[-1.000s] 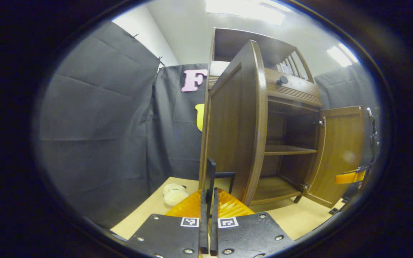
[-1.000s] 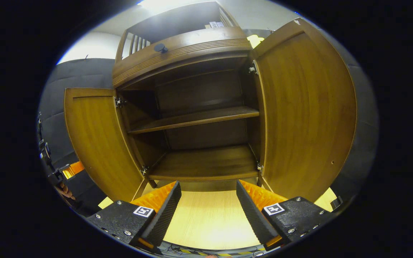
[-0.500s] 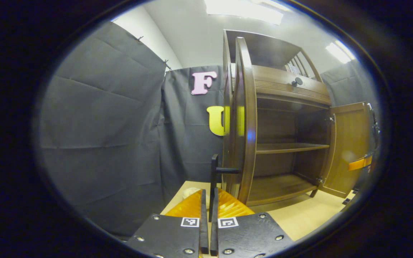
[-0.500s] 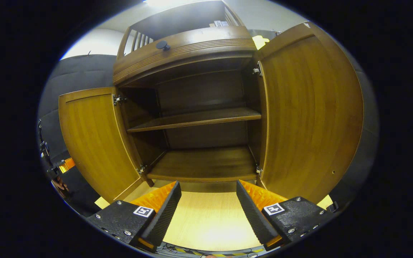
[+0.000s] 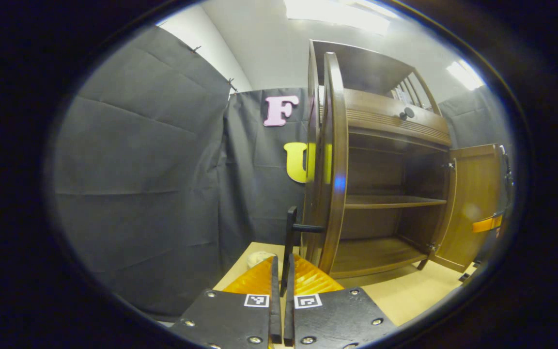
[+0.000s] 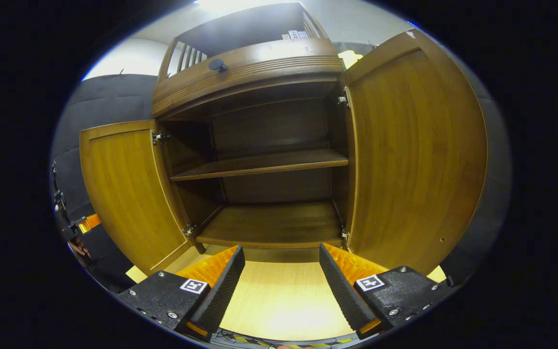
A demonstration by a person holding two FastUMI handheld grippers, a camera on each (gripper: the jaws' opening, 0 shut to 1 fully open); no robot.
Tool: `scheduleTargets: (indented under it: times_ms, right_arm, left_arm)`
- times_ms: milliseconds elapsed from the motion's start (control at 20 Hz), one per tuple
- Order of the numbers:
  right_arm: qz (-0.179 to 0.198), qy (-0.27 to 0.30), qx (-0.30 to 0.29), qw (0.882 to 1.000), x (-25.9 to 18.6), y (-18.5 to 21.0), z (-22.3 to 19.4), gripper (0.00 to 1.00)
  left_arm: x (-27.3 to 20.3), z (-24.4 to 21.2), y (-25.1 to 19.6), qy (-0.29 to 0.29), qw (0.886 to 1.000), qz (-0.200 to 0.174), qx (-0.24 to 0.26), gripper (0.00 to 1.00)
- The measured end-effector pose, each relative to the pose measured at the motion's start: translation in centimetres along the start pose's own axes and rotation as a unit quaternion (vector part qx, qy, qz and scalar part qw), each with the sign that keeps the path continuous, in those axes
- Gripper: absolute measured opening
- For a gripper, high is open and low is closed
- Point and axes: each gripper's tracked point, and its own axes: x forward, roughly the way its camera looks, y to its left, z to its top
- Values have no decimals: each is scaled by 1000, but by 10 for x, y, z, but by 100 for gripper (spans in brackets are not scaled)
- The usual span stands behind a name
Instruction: Open the right door of the double-door shoe cabinet with the right hand, and open the left door with the left hand.
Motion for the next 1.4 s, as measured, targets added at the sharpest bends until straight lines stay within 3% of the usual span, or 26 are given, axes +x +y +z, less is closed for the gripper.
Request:
scheduleTargets:
  times_ms: [100,150,550,600,650,700,750,950,1100,1250,1400]
  right_arm:
    - [4,1,6,1000,-2,-3,-2,95]
    - [6,2,7,1000,-4,-4,-2,92]
    - [15,-9,-5,1000,-39,-24,6,92]
    - [15,-13,-8,1000,-46,-26,9,95]
    - [18,-19,-13,1000,-52,-27,15,92]
    - [19,-28,-20,999,-59,-30,21,92]
    - [18,-39,-28,999,-65,-33,29,92]
    - [13,-78,-46,996,-87,-44,57,95]
    - [12,-99,-28,995,-104,-52,72,92]
    - [6,-103,-17,995,-115,-68,75,94]
    - [4,-102,-21,995,-123,-83,67,100]
  left_arm:
    - [-4,1,4,1,1000,16,-3,8]
    - [-4,0,4,1,1000,25,-6,8]
    - [-34,16,7,-11,996,93,-13,8]
    - [-33,20,6,-14,995,98,-14,8]
    - [-34,24,4,-19,995,99,-17,4]
    - [-35,28,-3,-24,995,94,-21,8]
    - [-39,31,-14,-27,996,86,-23,0]
    - [-47,73,-71,-52,997,60,0,37]
    - [-47,87,-106,-53,996,66,18,66]
    - [-57,92,-136,-52,996,76,19,94]
    - [-68,92,-158,-61,994,85,26,92]
